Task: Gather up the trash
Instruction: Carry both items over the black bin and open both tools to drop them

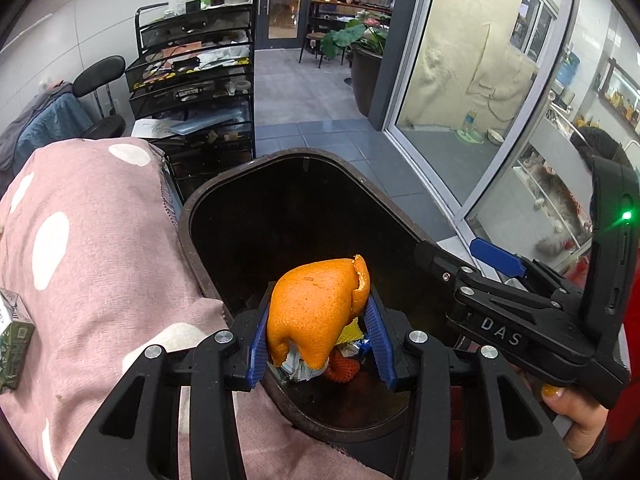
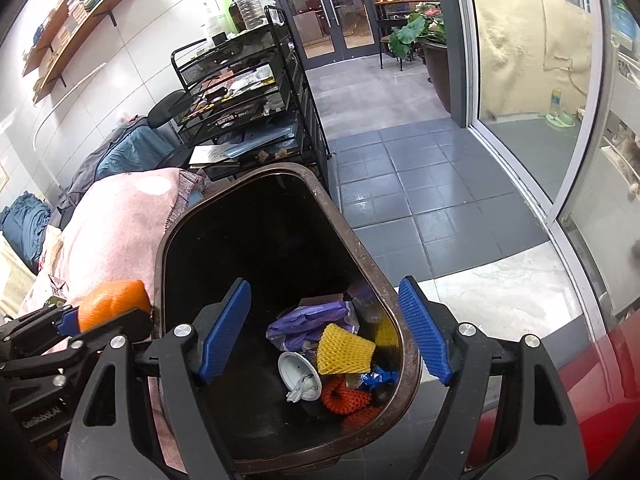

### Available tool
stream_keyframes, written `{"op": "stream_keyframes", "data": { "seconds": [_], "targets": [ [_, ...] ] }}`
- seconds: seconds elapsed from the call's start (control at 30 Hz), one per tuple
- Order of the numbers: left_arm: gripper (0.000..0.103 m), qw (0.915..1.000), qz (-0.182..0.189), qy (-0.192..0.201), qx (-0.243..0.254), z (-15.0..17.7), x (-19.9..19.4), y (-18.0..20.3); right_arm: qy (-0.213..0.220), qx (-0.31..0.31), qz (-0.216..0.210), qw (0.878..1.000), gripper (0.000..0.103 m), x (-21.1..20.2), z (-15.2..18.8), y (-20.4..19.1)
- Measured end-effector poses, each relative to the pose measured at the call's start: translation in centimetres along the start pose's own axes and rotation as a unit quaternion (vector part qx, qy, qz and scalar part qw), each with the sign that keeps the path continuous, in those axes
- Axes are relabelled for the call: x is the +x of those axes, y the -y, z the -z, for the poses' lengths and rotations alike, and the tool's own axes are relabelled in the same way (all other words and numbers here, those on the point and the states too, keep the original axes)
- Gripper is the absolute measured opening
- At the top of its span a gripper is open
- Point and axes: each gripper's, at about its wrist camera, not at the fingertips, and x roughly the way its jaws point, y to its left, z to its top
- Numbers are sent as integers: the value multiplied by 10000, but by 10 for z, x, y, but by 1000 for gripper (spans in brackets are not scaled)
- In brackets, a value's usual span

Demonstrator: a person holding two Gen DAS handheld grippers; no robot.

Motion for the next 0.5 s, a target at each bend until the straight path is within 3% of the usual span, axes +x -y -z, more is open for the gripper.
{"op": "stream_keyframes", "data": {
  "seconds": [0.13, 0.2, 0.23, 0.5],
  "targets": [
    [59, 9999, -72, -45, 68, 0, 3, 1, -13, 1, 14, 10000, 76, 1, 0, -2],
    [76, 9999, -128, 30, 102, 1, 2, 2, -20, 1, 22, 10000, 77, 1, 0, -1],
    [79, 9998, -138, 62, 123, 1, 1, 2, -16, 5, 28, 10000, 78, 1, 0, -2],
    [92, 9995, -192, 214, 112, 1, -10, -1, 139, 148, 172, 9996, 88, -5, 1, 5]
  ]
}}
